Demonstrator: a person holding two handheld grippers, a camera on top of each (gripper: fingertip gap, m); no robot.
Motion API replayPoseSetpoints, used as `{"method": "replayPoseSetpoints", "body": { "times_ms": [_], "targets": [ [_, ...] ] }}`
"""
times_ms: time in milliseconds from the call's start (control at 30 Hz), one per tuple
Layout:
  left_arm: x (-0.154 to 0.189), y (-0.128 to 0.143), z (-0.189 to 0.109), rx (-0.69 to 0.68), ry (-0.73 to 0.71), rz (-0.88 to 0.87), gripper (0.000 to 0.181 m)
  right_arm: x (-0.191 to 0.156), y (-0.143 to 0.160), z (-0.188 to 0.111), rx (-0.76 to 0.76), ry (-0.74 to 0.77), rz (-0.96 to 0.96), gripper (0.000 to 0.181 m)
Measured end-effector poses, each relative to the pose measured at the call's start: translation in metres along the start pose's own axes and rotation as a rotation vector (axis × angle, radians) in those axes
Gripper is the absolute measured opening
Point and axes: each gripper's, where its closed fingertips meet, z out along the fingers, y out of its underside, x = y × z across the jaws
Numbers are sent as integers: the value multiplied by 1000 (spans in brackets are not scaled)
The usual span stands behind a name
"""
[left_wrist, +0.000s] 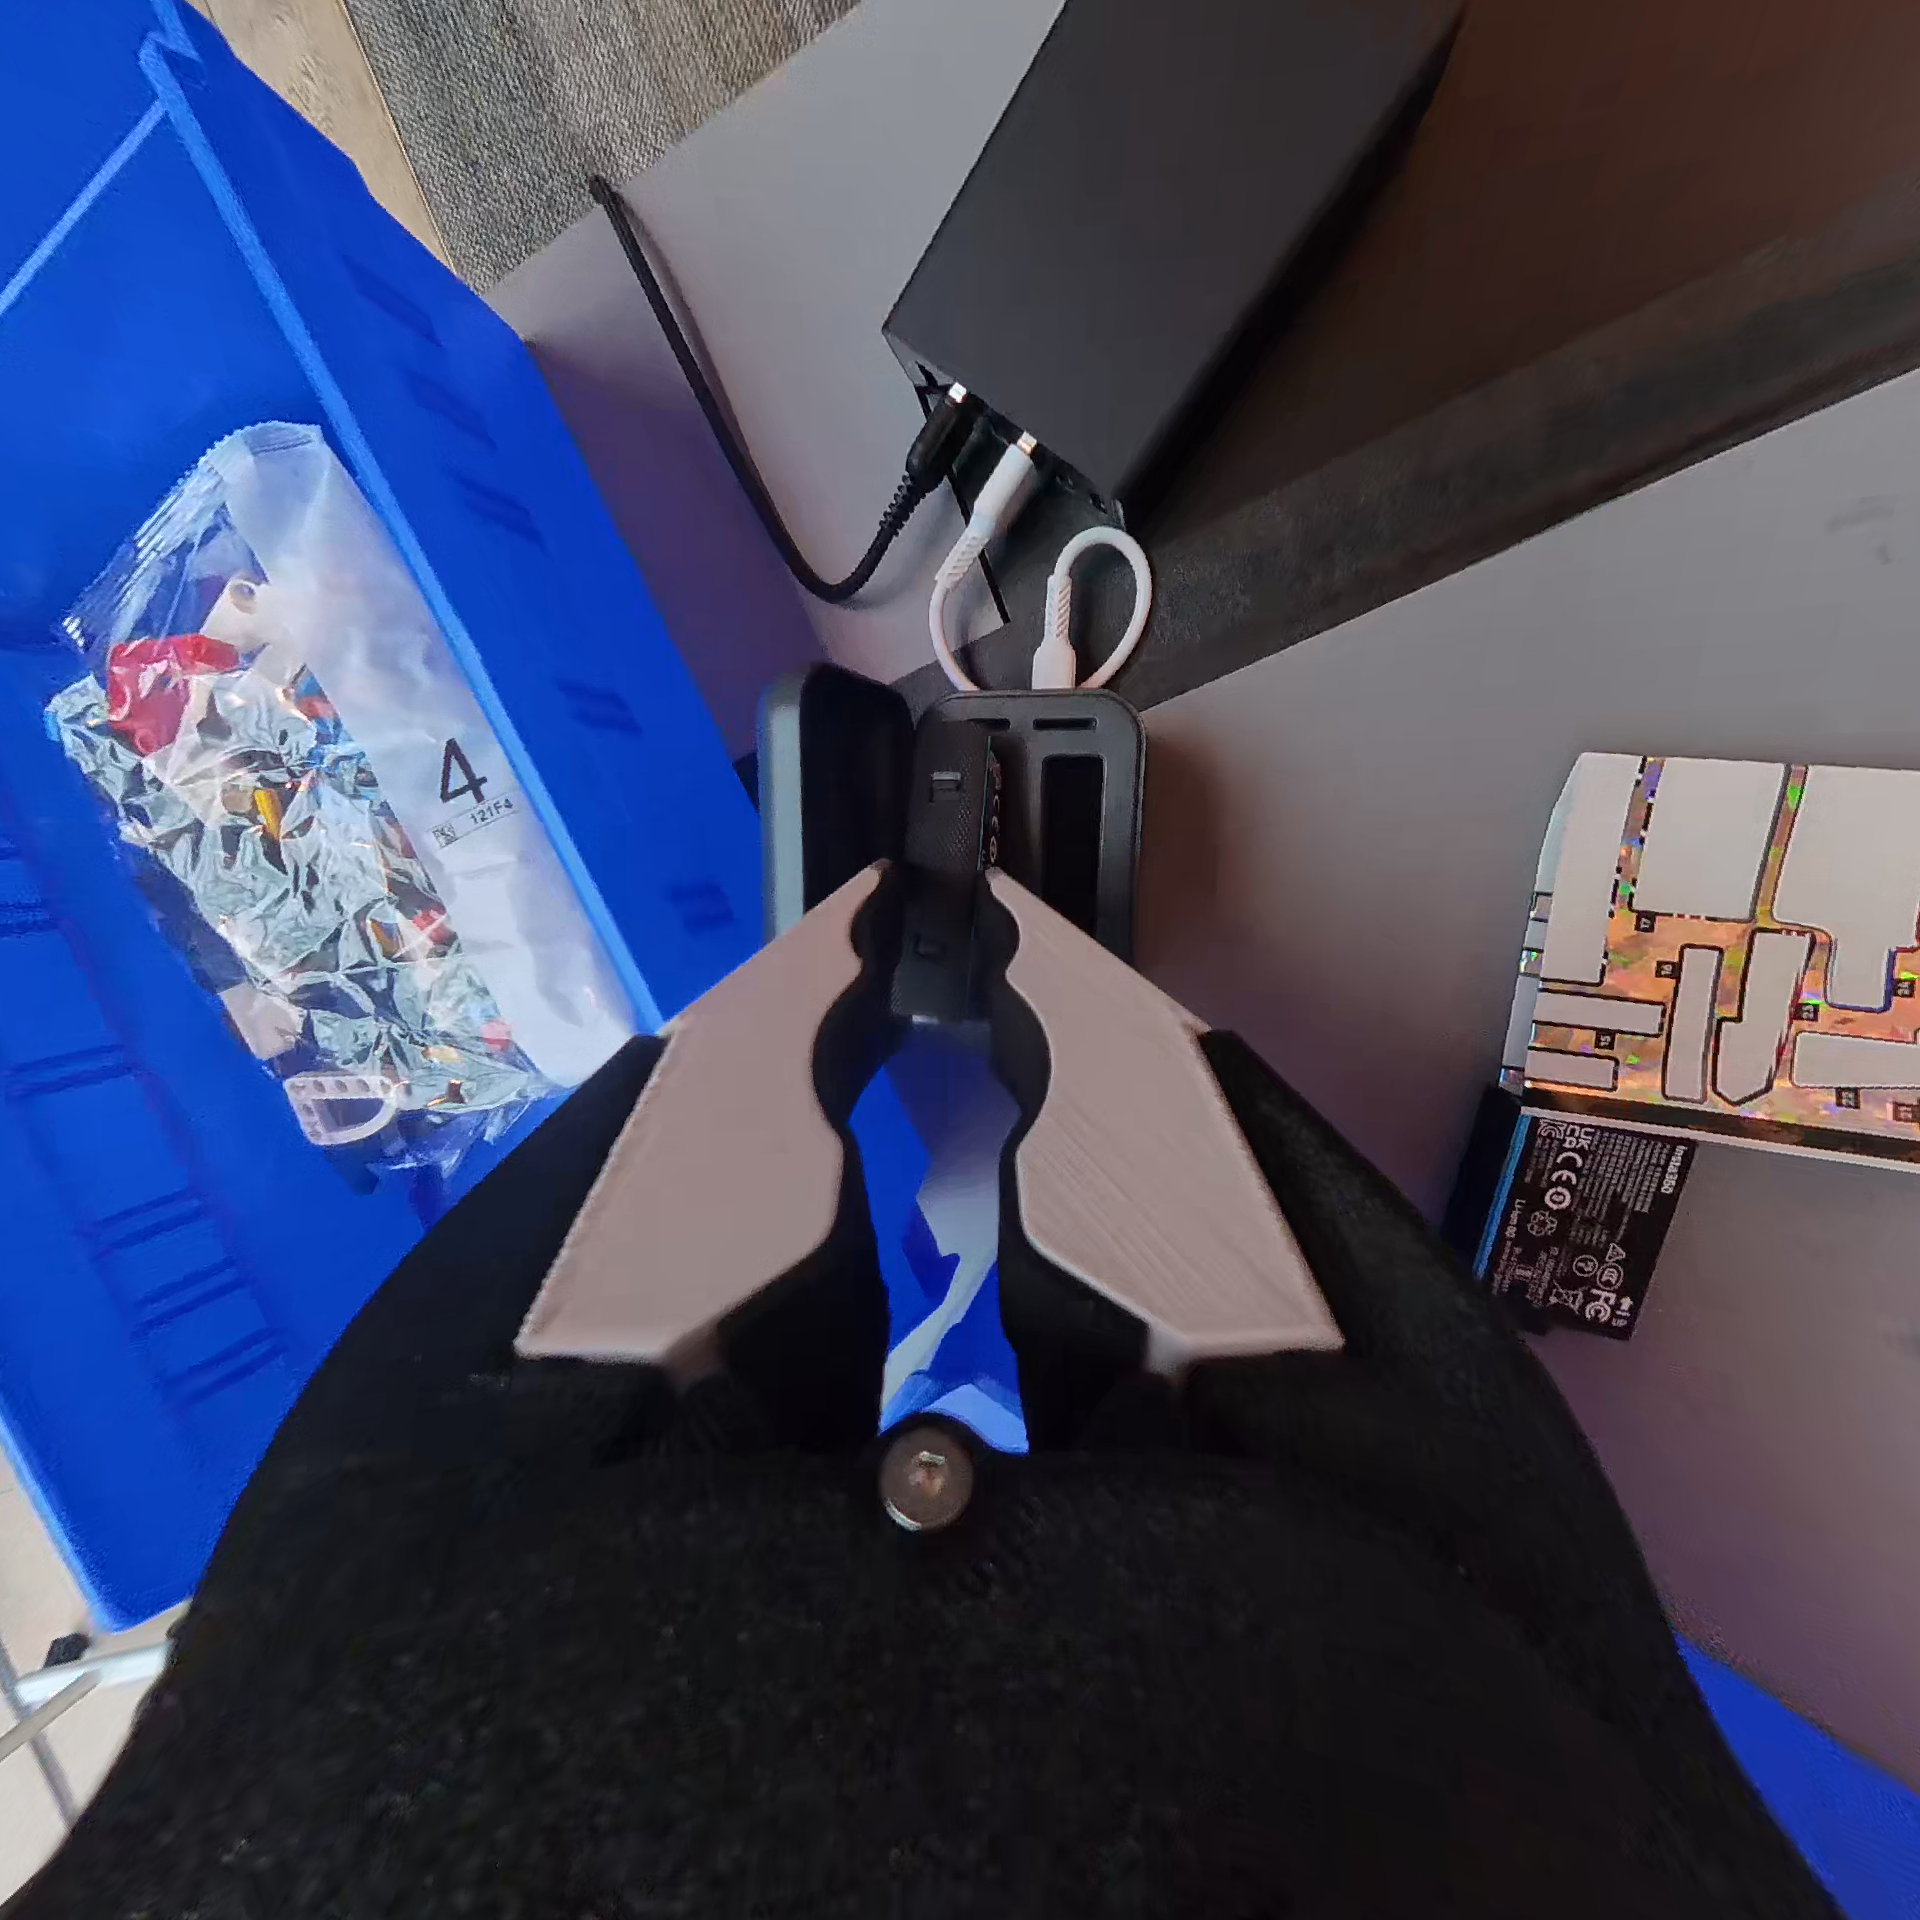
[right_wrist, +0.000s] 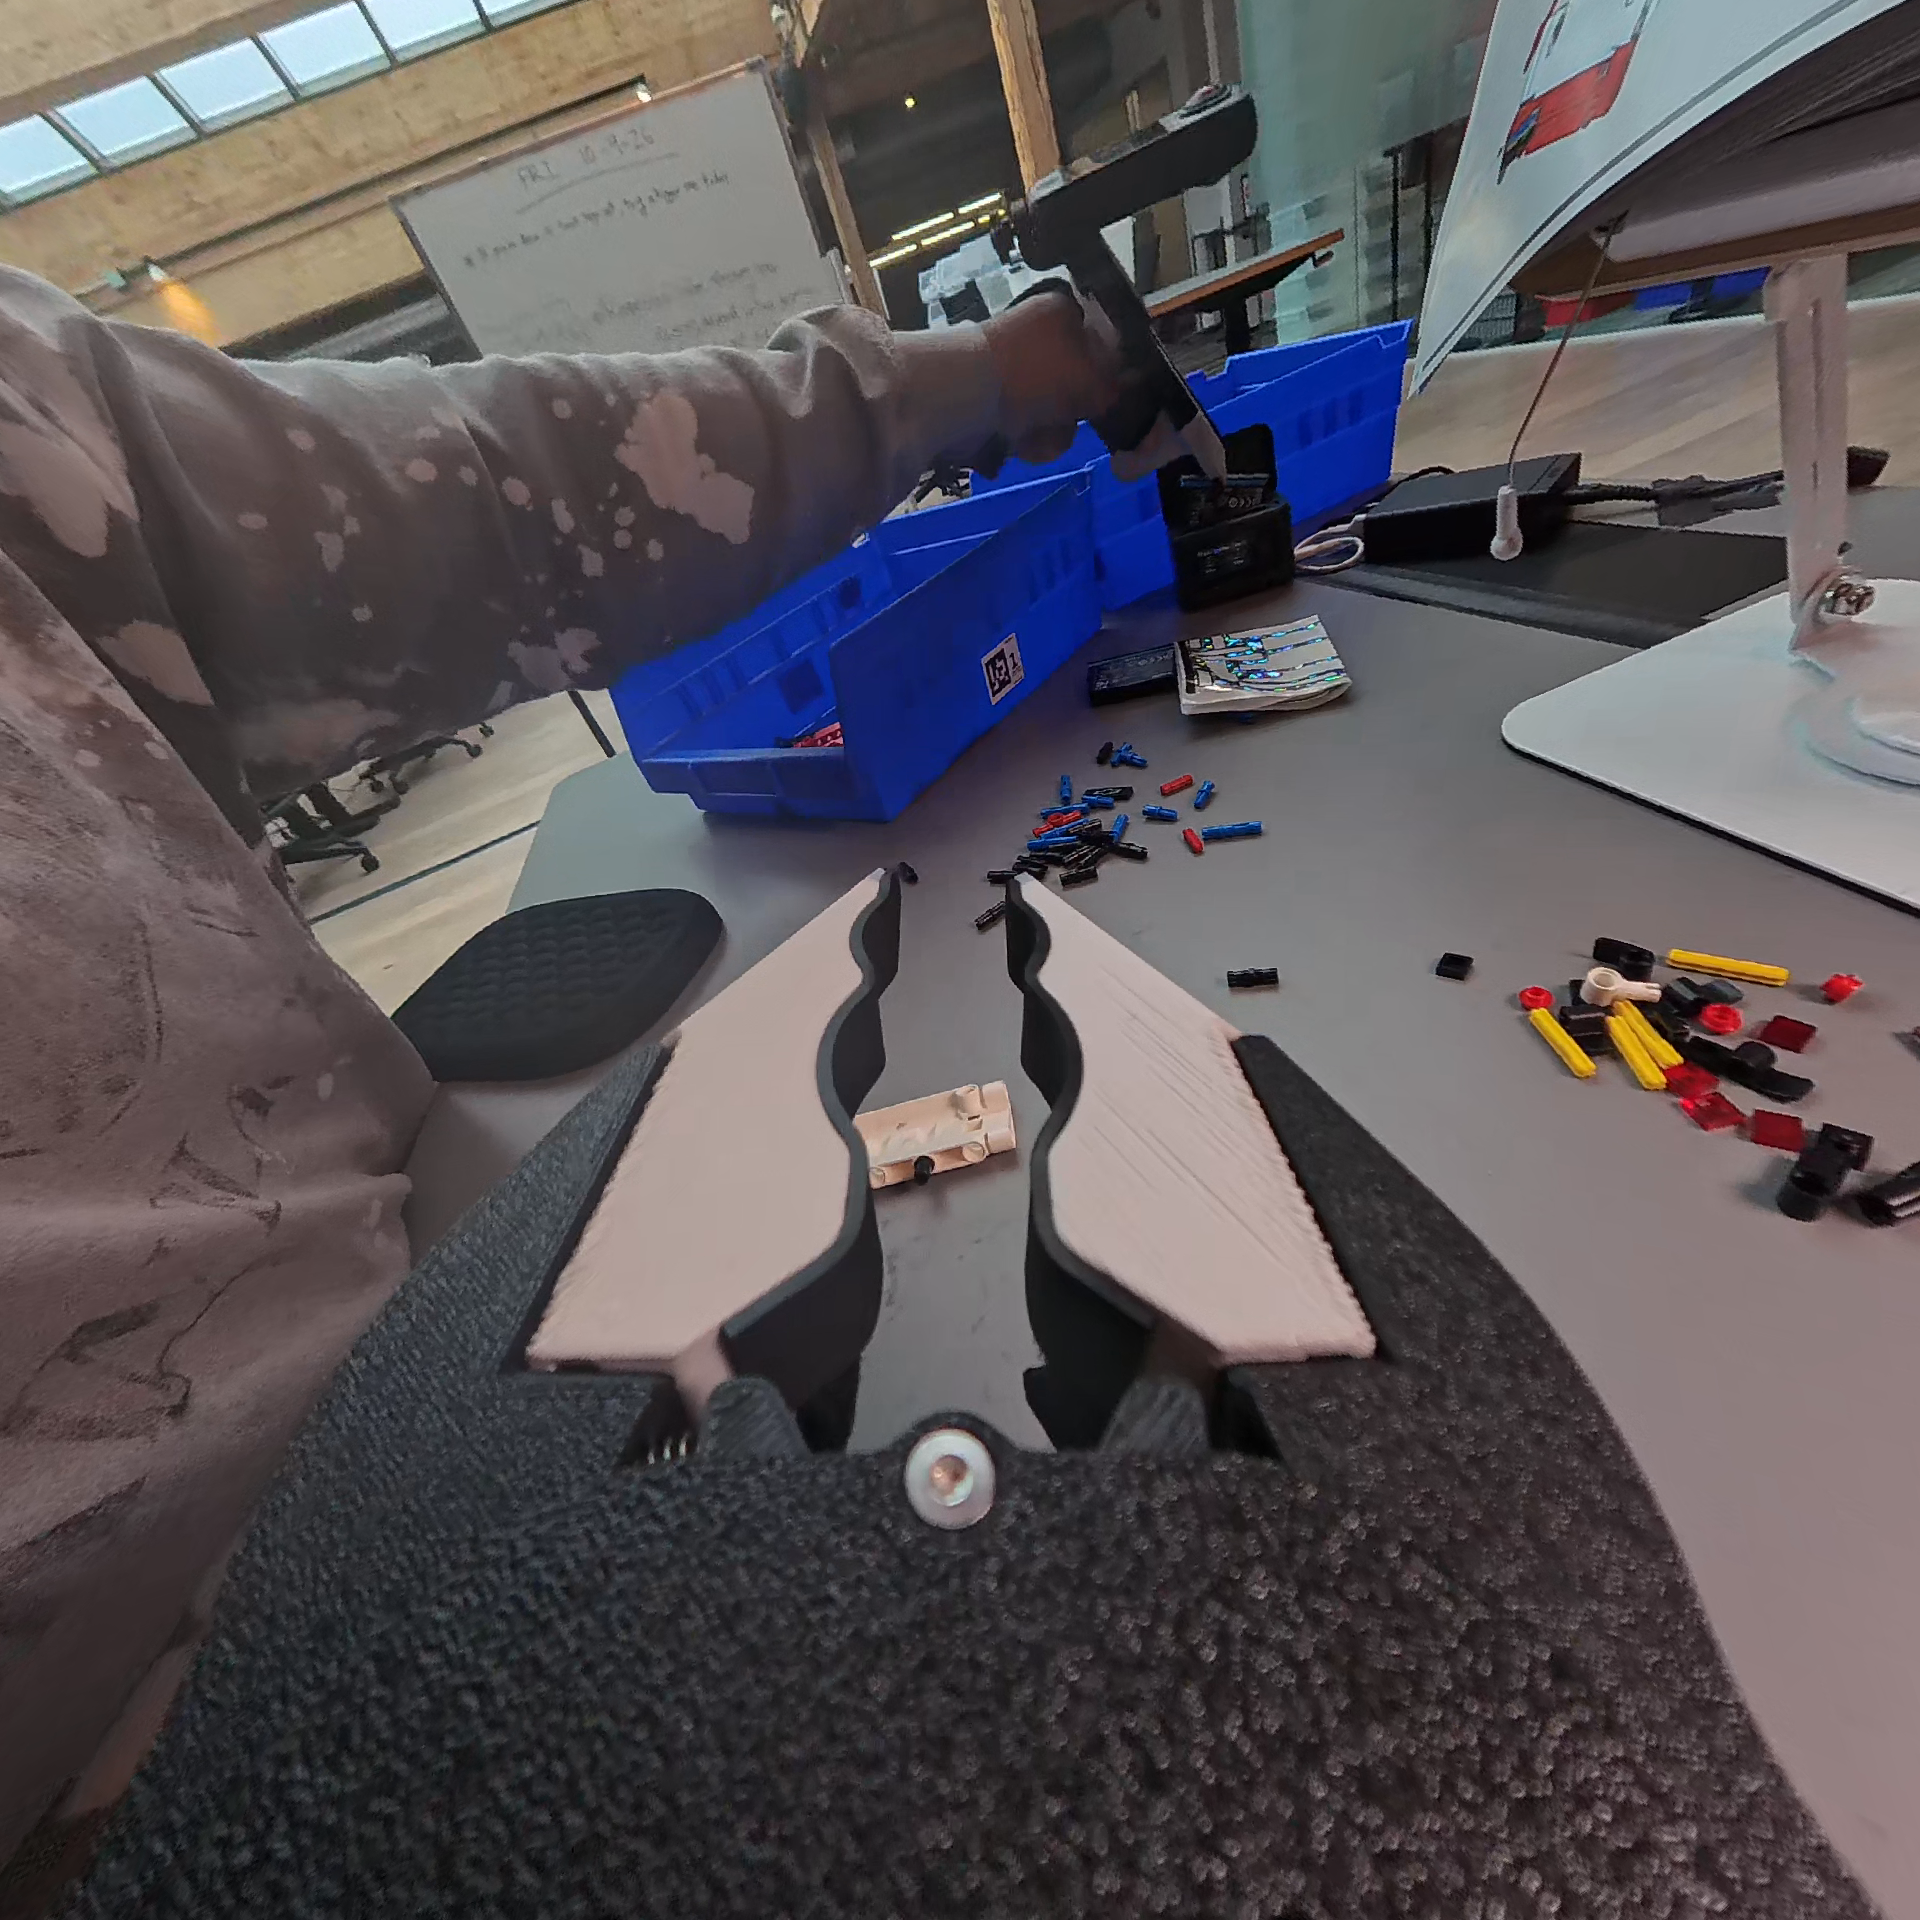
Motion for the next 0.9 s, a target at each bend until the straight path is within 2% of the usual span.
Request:
{"method": "replayPoseSetpoints", "body": {
  "times_ms": [267, 367, 433, 600, 733, 900],
  "targets": [
    [2, 3, 0, 69, -21, 2, 13, 0, 0, -1, 5, 7, 2, 20],
    [3, 6, -1, -15, -23, 53, 13, 1, 1, 0, 1, 4, 11, 20],
    [6, 8, 0, -86, -3, 72, 28, 1, 2, 0, -3, 2, 12, 20],
    [1, 3, 7, -185, -26, 131, 20, 2, 4, 0, -13, 4, 12, 20],
    [3, 4, 11, -244, 19, 127, 16, 4, 5, -1, -12, 6, 20, 20],
    [1, -4, 8, -107, 27, 51, 13, 4, 4, -3, -7, 1, 22, 19]
  ]
}}
